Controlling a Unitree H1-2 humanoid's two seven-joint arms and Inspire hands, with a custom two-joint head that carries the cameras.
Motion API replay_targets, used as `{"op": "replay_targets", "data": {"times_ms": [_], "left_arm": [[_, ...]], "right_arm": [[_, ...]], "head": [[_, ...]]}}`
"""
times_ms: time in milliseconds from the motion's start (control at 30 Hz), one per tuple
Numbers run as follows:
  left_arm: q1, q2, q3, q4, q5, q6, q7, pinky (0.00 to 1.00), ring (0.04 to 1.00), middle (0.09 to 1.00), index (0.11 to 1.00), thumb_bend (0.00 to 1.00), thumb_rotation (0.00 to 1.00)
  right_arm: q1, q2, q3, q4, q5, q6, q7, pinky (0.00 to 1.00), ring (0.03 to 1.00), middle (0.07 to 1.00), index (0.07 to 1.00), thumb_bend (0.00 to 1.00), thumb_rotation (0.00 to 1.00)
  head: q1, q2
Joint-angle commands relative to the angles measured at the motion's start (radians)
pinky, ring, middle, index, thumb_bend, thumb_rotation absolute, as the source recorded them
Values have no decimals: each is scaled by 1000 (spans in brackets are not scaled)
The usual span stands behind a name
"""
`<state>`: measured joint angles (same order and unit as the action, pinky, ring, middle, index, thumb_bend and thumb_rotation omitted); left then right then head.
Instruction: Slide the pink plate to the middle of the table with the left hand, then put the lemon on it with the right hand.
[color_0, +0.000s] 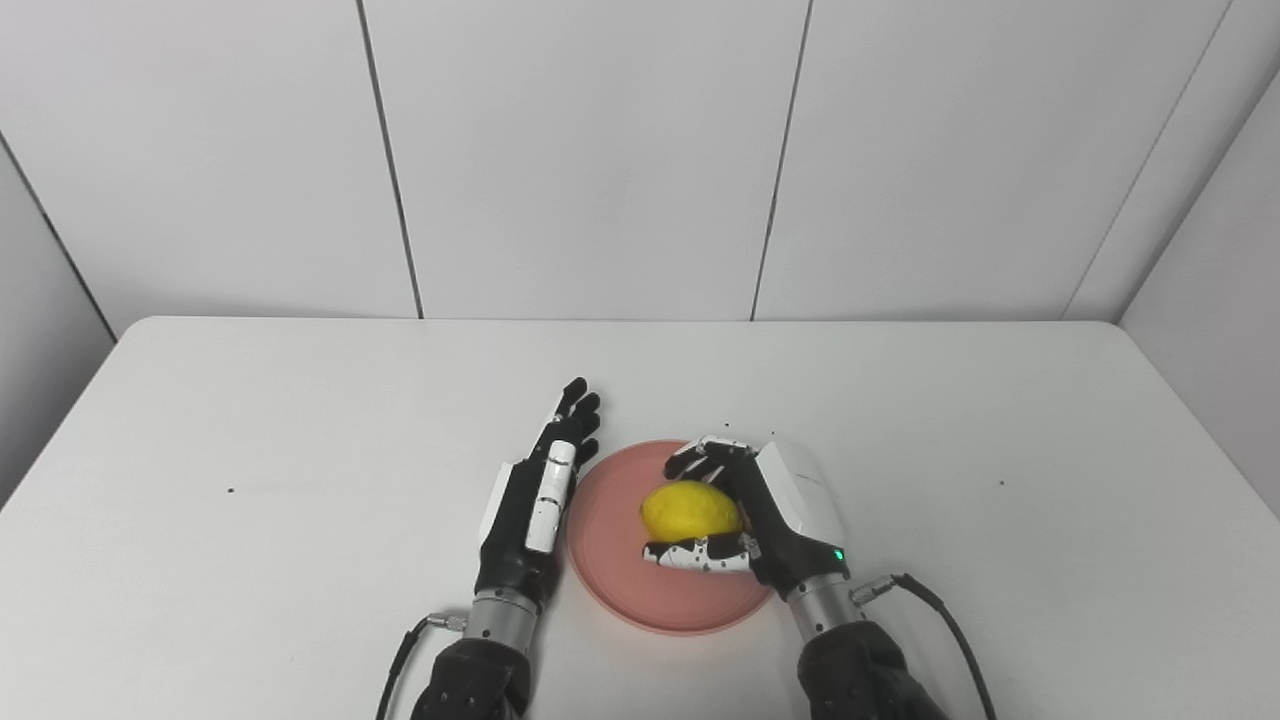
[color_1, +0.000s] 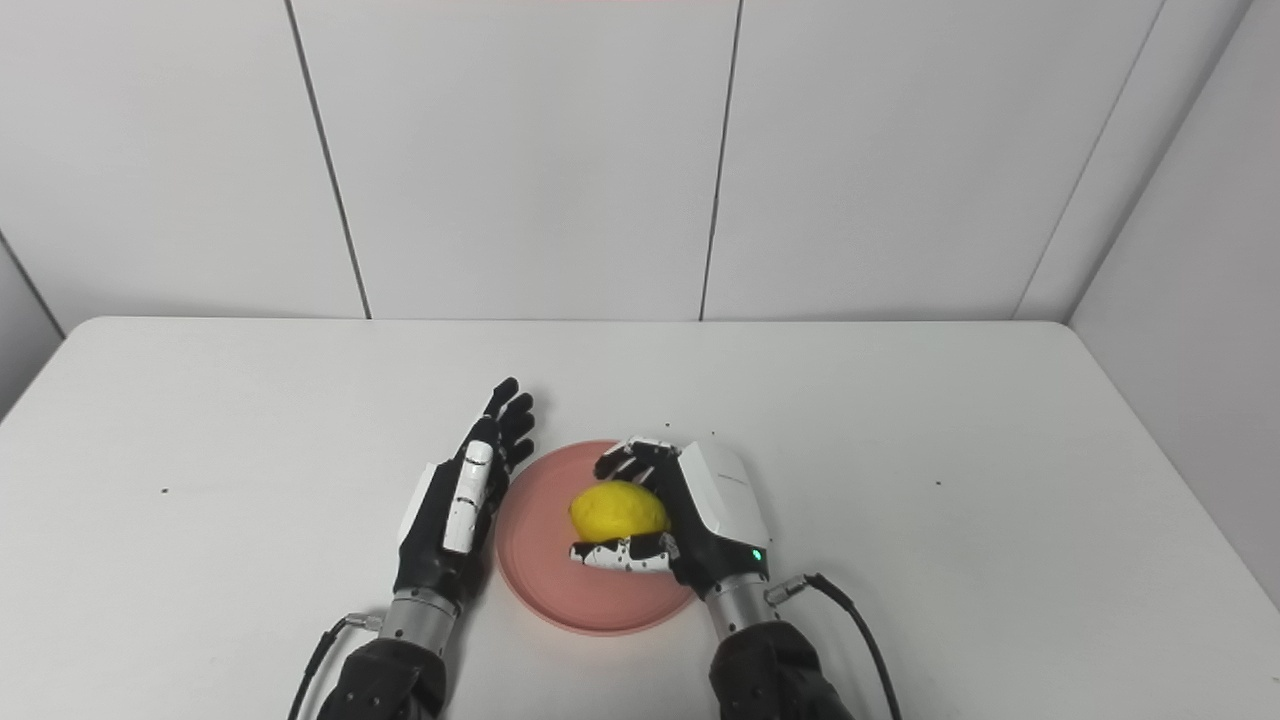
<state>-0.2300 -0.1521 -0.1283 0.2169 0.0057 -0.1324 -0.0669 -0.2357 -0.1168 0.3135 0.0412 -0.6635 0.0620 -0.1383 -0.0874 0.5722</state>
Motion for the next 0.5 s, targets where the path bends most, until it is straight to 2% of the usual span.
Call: {"op": "replay_targets", "data": {"times_ms": [0, 133, 267, 333, 400, 467], "left_arm": [[30, -8, -2, 30, -6, -22, 2, 935, 949, 949, 941, 515, 1000], [30, -5, -1, 29, -7, -22, 0, 938, 948, 947, 941, 513, 1000], [32, -3, -1, 25, -8, -19, -2, 946, 951, 951, 945, 525, 1000], [33, -1, -2, 25, -7, -23, -4, 946, 952, 952, 944, 520, 1000], [32, 2, -3, 25, -6, -26, -5, 953, 956, 955, 945, 518, 1000], [31, 4, -3, 25, -3, -29, -5, 955, 956, 955, 944, 516, 1000]], "right_arm": [[-40, 2, 3, -2, -10, -53, -17, 376, 400, 469, 540, 513, 0], [-46, 1, 10, 18, -19, -57, -24, 367, 398, 466, 543, 512, 0], [-49, 2, 16, 35, -29, -64, -34, 291, 417, 487, 501, 517, 0], [-47, 2, 17, 38, -28, -73, -40, 310, 398, 460, 537, 513, 0], [-44, 2, 18, 36, -25, -79, -41, 441, 529, 482, 509, 522, 0], [-42, 2, 18, 34, -21, -86, -40, 515, 601, 621, 499, 515, 103]], "head": [[0, 1], [-10, -3], [-16, -5], [-16, -5], [-19, -5], [-20, -5]]}}
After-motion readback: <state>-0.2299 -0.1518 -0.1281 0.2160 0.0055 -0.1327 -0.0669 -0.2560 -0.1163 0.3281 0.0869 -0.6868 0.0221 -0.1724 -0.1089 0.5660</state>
